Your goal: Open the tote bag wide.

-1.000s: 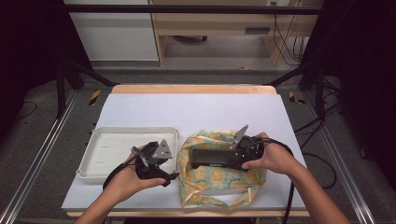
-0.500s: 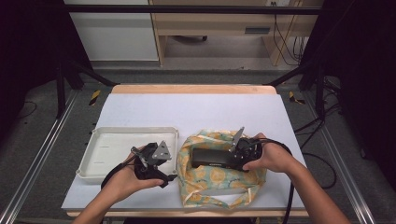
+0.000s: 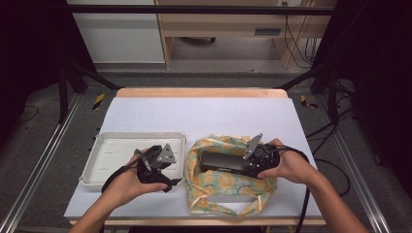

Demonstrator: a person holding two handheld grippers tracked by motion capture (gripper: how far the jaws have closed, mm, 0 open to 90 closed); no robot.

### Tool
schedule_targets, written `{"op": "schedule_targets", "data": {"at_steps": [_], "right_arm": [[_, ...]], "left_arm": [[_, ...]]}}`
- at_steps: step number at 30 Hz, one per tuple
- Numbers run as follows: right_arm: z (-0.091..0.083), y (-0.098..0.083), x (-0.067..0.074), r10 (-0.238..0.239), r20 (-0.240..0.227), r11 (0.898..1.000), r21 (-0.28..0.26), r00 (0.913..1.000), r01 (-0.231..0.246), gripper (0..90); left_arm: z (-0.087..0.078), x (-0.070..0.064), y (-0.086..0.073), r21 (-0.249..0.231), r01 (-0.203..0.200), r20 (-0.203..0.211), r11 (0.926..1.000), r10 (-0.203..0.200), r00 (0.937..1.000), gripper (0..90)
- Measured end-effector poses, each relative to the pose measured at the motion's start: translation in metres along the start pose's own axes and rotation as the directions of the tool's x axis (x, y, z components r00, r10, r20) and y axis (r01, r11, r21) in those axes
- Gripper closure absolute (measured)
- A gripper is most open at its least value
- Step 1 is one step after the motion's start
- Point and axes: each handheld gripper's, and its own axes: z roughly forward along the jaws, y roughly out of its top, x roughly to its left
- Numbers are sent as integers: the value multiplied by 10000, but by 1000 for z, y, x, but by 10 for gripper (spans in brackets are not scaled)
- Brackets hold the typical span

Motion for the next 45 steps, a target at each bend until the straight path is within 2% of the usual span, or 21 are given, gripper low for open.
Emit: {"op": "schedule_targets", "data": {"at_steps": [1,2,7,16,20,25,36,45], "right_arm": [[-2,-1,1,95,19,9999,-46,10000,-94,433],[-4,-2,0,-32,40,9999,-141,10000,32,434],[-13,-5,1,-83,66,9987,-493,9999,87,434],[-34,-1,6,-297,198,9948,-972,9994,315,435],[-42,4,7,-423,233,9940,-1003,9988,444,435],[-49,10,7,-421,269,9935,-1045,9988,447,435],[-63,24,7,-603,234,9929,-1009,9979,624,435],[-69,33,6,-570,120,9928,-1048,9983,579,435]], "left_arm": [[-1,1,1,39,-28,-1,10000,28,10000,184],[-1,2,2,66,-41,-13,10000,41,10000,184],[-3,9,6,313,-165,-54,9994,166,9998,183],[-6,19,16,805,-554,279,9952,533,9982,137],[-7,21,20,1032,-836,416,9911,797,9960,112],[-11,25,22,1124,-972,443,9889,928,9947,100],[-22,33,30,1196,-1086,360,9869,1050,9938,94],[-26,38,39,1305,-1231,485,9838,1177,9919,67]]}}
